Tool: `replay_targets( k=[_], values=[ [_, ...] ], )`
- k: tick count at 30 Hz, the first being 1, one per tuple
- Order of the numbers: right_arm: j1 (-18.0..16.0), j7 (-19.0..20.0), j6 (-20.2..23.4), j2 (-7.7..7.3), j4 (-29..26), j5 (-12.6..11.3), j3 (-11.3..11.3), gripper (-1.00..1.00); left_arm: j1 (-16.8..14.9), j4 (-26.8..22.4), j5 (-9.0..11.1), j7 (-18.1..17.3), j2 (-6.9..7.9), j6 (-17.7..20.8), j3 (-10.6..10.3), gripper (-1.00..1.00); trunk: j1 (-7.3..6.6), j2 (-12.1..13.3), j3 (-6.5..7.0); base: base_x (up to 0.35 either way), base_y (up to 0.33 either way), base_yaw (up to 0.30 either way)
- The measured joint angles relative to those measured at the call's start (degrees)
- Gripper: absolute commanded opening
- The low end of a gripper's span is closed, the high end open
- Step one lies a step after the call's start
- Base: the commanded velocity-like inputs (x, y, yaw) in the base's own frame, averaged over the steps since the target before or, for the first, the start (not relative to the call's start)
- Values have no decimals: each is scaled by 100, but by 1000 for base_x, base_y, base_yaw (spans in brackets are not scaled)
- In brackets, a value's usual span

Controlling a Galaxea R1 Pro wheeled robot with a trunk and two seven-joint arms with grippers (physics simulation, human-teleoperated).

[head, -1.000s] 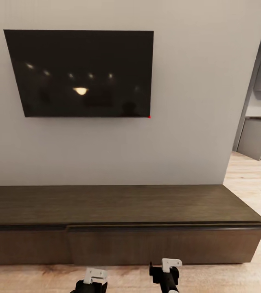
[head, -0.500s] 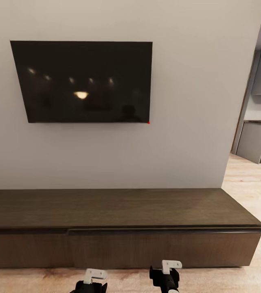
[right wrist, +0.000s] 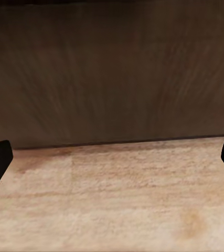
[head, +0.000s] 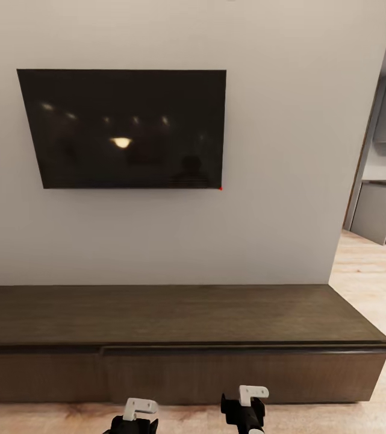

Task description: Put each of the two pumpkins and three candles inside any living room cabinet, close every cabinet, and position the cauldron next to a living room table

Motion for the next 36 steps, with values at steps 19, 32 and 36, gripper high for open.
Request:
replay_targets(
  k=[19,32,36],
  values=[
    [1,2,7,18,17,-10,1,100,1,-11,35,-8,20,3,-6,100,-108,202,90,-83,47,270],
    [5,1,4,85,7,-2,9,100,0,-10,35,-4,25,3,-7,100,-111,202,90,-72,265,135],
    [6,2,-4,91,8,-2,9,100,0,-9,34,-2,22,-4,-7,100,-111,202,90,-1,259,49]
  ],
)
